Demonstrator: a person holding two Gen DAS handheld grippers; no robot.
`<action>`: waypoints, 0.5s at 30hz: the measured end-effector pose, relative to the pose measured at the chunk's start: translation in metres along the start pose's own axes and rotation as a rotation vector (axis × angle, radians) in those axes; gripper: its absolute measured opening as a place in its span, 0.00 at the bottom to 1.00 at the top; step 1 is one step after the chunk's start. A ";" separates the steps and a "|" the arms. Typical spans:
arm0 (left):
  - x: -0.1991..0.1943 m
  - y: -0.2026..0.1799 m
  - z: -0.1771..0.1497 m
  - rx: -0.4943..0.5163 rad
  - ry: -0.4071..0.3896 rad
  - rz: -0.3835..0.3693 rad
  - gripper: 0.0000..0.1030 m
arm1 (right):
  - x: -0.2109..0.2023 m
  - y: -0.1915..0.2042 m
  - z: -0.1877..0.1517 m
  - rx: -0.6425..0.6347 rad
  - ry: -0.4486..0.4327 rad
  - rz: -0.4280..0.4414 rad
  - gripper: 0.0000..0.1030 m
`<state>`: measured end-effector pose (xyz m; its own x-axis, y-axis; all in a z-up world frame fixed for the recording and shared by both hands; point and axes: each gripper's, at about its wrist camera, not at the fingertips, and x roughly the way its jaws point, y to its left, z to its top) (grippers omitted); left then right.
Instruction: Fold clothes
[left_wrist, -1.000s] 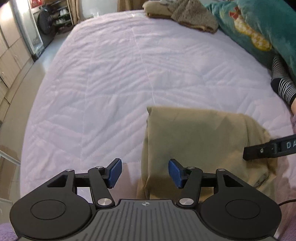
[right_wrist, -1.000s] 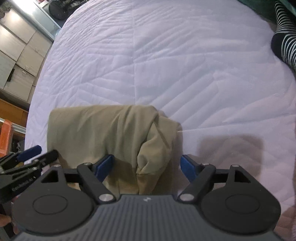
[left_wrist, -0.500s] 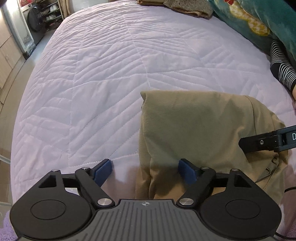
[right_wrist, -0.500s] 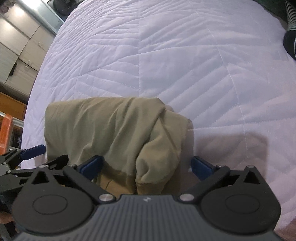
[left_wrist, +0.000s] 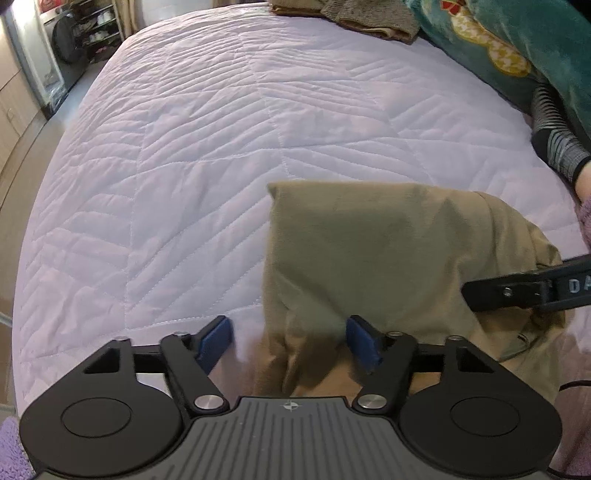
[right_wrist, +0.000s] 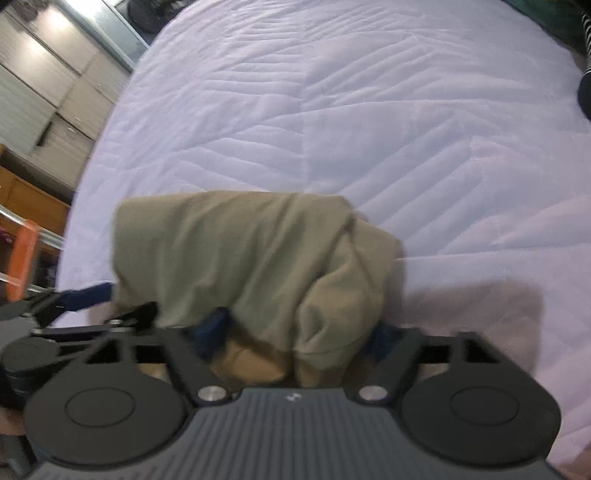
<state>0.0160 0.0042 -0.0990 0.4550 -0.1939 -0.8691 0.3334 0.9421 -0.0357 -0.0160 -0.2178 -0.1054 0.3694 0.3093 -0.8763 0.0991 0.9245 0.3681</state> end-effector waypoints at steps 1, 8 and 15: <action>-0.001 -0.001 0.000 -0.006 0.000 -0.017 0.42 | 0.000 0.001 0.000 -0.004 -0.001 -0.003 0.67; -0.007 0.002 -0.007 -0.070 -0.033 -0.055 0.23 | -0.005 0.007 -0.003 -0.042 -0.024 -0.016 0.57; -0.023 0.015 -0.011 -0.163 -0.089 -0.089 0.11 | -0.024 0.037 -0.008 -0.223 -0.131 -0.080 0.42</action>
<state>0.0018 0.0260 -0.0850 0.5036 -0.2951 -0.8120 0.2405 0.9506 -0.1963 -0.0289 -0.1891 -0.0730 0.4862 0.2152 -0.8469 -0.0679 0.9756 0.2089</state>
